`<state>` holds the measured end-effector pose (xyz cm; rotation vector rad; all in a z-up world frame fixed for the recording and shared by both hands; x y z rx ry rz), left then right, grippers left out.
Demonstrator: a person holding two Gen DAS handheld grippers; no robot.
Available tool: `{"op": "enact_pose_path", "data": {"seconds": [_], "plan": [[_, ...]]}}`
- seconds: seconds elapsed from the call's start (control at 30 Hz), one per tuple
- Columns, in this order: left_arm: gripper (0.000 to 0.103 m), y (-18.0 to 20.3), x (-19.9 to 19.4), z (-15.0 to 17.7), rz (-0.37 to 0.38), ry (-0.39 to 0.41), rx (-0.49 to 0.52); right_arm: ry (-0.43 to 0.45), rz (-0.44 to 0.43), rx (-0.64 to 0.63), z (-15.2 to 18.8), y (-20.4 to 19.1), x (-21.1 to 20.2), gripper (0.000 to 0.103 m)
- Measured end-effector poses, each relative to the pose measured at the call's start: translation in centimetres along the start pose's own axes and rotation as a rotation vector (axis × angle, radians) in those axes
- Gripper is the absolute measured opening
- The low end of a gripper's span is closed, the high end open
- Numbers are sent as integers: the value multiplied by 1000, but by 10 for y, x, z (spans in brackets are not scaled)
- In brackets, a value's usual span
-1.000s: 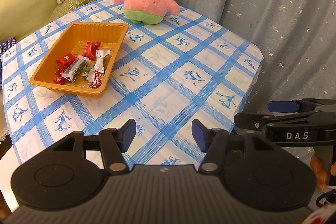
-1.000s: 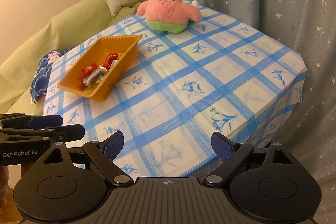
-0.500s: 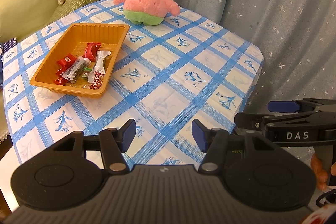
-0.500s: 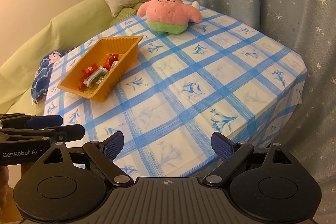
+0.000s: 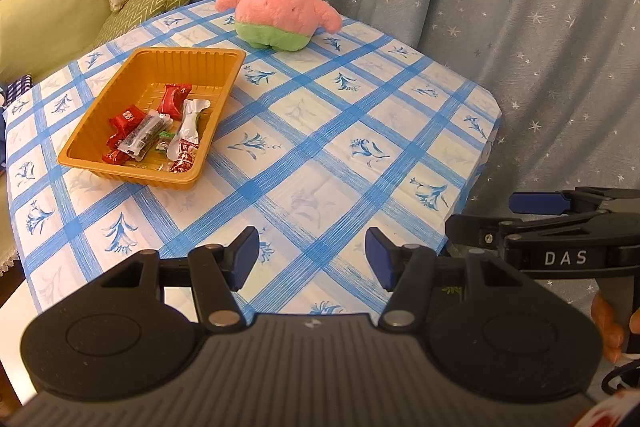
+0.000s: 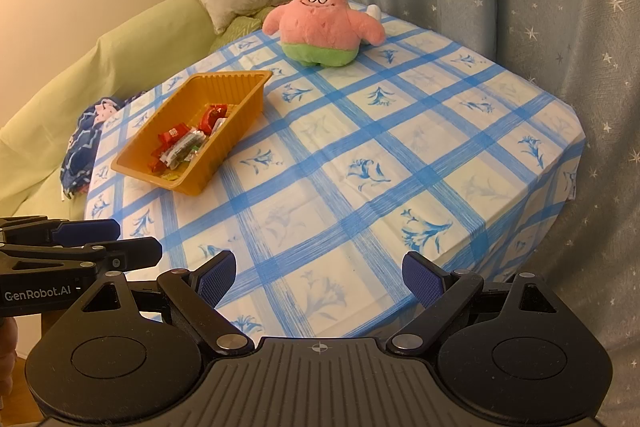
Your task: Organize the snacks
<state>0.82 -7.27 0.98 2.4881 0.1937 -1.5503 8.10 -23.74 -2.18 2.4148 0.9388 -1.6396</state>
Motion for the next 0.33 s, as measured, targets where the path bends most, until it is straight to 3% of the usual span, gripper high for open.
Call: {"op": "enact_pose_path", "data": {"seconds": [0.27, 0.33], "plan": [[57, 4, -5, 1, -7, 19, -1, 2, -1, -1, -1, -1, 0, 90], [63, 6, -7, 3, -9, 23, -3, 1, -1, -2, -1, -1, 0, 90]]}}
Point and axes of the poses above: each gripper's, at about its wrist camera, not at the fingertips, and x roughly the way its jaws point, y to its right, z to its underside, the point moved 3 cm from there along x, roughly the way its jaws point, and after that the axes turned 12 degrees about -y, right-handed, at the moved point
